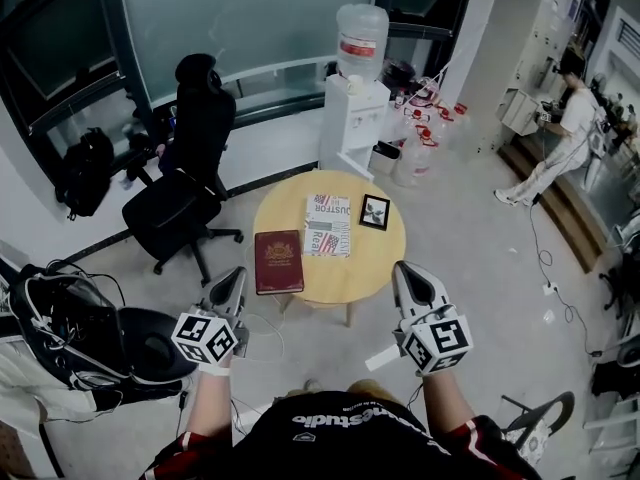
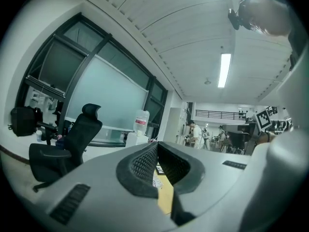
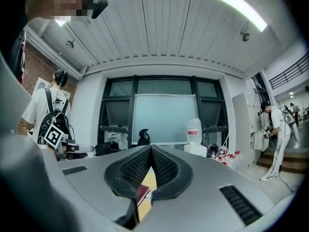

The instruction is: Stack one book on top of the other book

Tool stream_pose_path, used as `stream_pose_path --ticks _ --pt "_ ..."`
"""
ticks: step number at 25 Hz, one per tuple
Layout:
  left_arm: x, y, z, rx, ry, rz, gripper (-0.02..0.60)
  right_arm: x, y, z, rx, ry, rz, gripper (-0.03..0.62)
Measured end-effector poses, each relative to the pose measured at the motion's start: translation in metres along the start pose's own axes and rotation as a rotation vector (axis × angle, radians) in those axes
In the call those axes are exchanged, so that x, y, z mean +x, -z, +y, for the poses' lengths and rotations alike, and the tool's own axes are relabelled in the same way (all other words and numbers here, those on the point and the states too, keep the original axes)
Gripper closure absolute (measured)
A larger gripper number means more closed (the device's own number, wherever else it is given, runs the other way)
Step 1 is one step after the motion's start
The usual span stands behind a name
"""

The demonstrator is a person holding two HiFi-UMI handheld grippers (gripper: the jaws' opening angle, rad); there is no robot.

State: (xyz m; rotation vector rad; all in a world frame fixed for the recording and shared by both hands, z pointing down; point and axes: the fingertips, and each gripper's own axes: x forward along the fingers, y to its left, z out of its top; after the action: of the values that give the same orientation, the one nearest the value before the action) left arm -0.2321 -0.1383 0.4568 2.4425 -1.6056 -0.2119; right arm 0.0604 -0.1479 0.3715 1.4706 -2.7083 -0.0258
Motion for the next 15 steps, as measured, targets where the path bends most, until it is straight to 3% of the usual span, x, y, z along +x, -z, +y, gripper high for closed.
stream_pose_path --ticks 15 --pt "0.016 -0.007 0.017 -0.008 0.006 -0.025 0.558 0.040 0.001 0.003 0.017 -0.028 -0.035 0.569"
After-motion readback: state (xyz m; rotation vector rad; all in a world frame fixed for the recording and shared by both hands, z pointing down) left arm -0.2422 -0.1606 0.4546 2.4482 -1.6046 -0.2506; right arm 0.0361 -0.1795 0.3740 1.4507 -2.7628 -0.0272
